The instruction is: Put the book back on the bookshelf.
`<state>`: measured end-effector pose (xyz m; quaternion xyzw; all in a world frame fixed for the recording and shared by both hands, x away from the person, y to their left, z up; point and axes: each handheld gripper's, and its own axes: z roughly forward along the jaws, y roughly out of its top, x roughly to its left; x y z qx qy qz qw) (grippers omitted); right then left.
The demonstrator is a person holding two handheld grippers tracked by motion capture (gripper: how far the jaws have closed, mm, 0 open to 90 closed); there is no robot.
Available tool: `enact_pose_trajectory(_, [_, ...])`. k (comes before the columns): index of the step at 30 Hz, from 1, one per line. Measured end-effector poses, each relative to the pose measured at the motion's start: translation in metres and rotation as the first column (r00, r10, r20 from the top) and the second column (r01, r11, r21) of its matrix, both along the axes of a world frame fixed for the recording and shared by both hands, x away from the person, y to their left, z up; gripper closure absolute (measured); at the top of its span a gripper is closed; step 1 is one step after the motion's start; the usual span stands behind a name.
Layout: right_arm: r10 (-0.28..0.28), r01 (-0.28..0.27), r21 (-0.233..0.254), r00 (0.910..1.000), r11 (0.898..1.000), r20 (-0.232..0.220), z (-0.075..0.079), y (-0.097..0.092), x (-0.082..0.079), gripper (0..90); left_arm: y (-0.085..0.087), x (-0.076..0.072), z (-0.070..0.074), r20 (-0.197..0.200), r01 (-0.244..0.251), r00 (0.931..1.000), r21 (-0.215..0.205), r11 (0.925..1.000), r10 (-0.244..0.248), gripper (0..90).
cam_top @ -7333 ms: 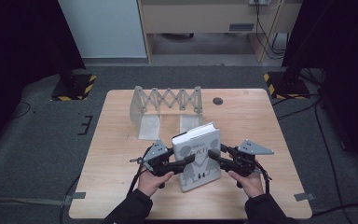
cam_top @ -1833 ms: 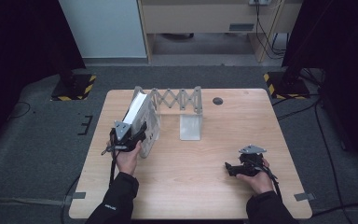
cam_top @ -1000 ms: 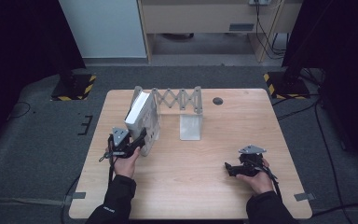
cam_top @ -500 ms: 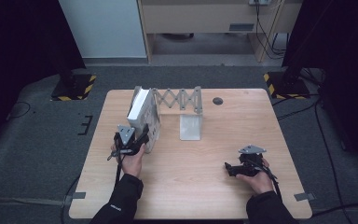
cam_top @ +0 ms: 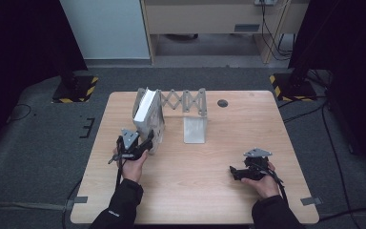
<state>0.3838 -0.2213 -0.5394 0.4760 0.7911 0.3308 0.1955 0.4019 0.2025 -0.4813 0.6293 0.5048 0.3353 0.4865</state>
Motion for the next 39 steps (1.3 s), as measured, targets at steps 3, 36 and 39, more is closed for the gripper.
enact_pose_trajectory(3, [-0.001,0.001,0.001,1.0000,1.000,-0.001,0.000,0.000,0.000,2.5,-0.001,-0.001,-0.001,0.005,-0.030,0.9995,-0.002,0.9995,0.030,51.6])
enact_pose_trajectory(36, [0.008,-0.008,0.001,1.0000,1.000,-0.001,0.000,0.001,0.001,2.4,-0.001,0.010,-0.004,0.044,-0.022,0.9989,0.057,0.9982,0.019,49.9])
enact_pose_trajectory(39, [0.008,-0.008,0.001,1.0000,1.000,-0.001,0.000,0.001,0.001,2.4,0.008,0.006,-0.003,0.023,0.028,0.9993,0.031,0.9991,-0.028,49.2])
